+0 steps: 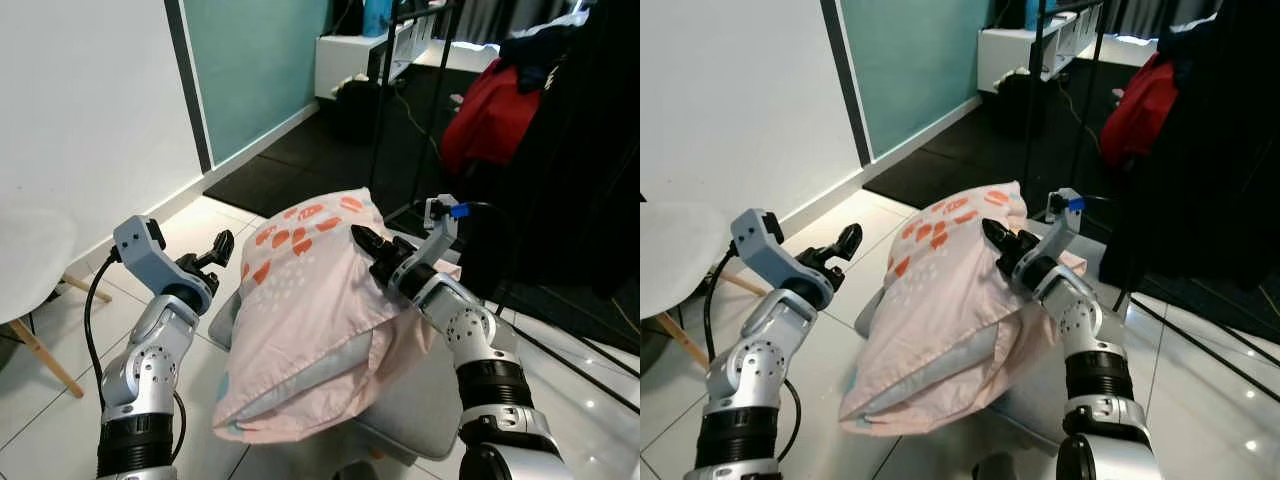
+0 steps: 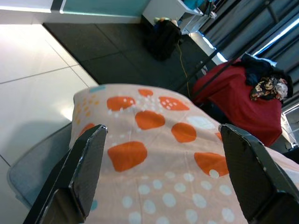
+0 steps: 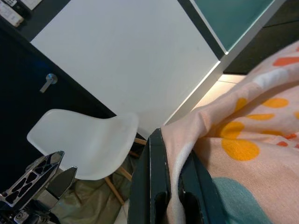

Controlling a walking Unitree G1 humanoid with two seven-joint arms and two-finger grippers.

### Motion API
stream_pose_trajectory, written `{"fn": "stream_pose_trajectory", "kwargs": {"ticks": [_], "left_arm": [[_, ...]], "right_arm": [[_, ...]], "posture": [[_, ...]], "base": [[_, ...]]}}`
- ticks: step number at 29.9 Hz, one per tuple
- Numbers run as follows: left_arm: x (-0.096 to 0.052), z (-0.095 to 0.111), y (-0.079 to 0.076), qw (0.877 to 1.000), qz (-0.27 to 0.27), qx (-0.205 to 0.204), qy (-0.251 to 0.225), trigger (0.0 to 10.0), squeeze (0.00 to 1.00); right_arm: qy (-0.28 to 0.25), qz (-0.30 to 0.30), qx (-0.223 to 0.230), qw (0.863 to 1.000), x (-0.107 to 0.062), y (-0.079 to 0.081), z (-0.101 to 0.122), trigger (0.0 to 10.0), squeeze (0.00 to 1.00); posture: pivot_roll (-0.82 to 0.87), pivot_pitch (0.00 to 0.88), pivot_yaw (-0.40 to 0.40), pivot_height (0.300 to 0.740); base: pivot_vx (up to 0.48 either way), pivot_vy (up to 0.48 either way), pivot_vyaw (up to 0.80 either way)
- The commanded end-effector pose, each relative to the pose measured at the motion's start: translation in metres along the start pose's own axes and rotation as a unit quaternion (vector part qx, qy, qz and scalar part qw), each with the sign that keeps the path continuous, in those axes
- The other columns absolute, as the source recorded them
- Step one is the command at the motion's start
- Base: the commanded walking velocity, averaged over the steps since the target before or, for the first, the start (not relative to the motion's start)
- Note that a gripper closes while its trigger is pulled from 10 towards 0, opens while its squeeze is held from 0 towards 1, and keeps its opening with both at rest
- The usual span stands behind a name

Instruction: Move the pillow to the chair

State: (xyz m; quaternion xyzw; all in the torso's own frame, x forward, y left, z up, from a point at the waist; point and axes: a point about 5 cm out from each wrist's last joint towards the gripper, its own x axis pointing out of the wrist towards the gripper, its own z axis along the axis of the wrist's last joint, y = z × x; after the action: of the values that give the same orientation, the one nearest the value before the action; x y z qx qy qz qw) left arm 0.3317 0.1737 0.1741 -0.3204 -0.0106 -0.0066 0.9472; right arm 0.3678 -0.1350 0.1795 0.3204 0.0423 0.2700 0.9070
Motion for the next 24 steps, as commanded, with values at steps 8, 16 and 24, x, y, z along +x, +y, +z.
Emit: {"fn": "stream_pose_trajectory", "kwargs": {"ticks": [8,16,24], "left_arm": [[-0.0010,-0.0074,0.0001,1.000,0.002,0.021,0.018,10.0,0.00],[-0.0005,-0.0075,0.0000,1.000,0.001,0.020,0.012,10.0,0.00],[-0.0017,-0.0099,-0.0006,0.999,-0.003,0.044,0.010,10.0,0.00]], "right_arm": [[-0.021,0.039,-0.006,0.999,0.0085,0.0168,0.0113,0.0,0.00],[-0.020,0.042,-0.006,0.999,0.0097,0.0183,0.0108,0.0,0.00],[-0.019,0.045,-0.005,0.999,0.0103,0.0199,0.0095,0.0,0.00]], "posture": [[-0.17,0.000,-0.018,0.674],[-0.17,0.000,-0.018,0.688],[-0.17,0.000,-0.014,0.697]], "base": [[-0.300,0.000,0.00],[0.000,0.000,0.00],[0.000,0.000,0.00]]}}
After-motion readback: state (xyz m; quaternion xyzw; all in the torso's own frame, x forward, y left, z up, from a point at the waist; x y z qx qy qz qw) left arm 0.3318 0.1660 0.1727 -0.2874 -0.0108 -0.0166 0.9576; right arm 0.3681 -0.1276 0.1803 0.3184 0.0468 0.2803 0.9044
